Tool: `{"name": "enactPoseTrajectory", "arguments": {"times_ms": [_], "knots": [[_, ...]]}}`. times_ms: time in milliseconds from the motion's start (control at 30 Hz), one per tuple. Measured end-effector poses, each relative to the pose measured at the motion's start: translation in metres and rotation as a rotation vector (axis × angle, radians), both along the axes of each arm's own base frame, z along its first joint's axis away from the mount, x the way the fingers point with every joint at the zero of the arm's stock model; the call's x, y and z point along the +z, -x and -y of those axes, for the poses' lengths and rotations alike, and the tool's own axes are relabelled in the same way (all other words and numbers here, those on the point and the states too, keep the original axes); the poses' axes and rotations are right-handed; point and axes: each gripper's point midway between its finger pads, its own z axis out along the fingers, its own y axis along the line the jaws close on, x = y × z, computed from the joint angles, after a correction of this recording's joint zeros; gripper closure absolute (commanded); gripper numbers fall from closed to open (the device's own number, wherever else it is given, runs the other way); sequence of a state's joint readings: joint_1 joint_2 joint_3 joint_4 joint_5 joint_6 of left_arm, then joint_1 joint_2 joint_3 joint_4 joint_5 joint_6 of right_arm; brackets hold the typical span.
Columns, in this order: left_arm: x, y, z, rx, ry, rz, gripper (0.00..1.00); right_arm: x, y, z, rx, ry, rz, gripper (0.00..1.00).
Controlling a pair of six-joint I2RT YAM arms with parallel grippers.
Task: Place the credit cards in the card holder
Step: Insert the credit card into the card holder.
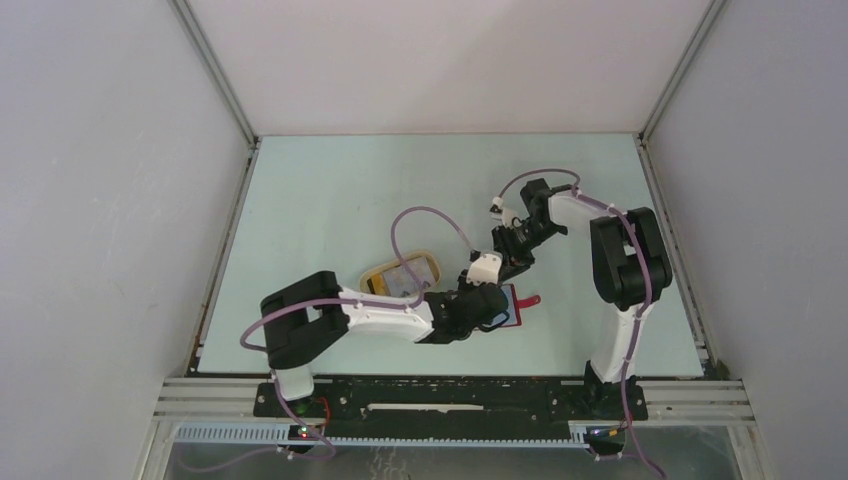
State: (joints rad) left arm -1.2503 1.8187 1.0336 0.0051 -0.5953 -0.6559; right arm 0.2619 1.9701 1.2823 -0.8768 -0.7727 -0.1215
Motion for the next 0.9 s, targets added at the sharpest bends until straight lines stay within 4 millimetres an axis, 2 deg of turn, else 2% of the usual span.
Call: {"name": "enactPoseTrajectory", "arguments": {"times_ms": [200, 367, 500, 600, 900], "knots": [[0.024, 0.004, -0.015, 0.002, 0.051, 0.021, 0.57, 0.008, 0.001, -0.002, 0.025, -0.008, 0.051, 0.76], [0.037, 0.008, -0.027, 0.004, 0.090, 0.032, 0.73, 0.000, 0.011, -0.004, 0.055, 0.026, 0.036, 0.87], [0.028, 0.011, -0.036, 0.010, 0.074, 0.021, 0.78, -0.008, 0.014, -0.003, 0.071, 0.063, 0.033, 0.95], [0.019, 0.014, -0.043, 0.022, 0.055, 0.006, 0.80, -0.014, 0.015, -0.002, 0.078, 0.095, 0.028, 0.97], [-0.003, 0.016, -0.067, 0.074, -0.002, -0.040, 0.80, -0.030, 0.023, -0.001, 0.104, 0.161, 0.004, 0.98]]}}
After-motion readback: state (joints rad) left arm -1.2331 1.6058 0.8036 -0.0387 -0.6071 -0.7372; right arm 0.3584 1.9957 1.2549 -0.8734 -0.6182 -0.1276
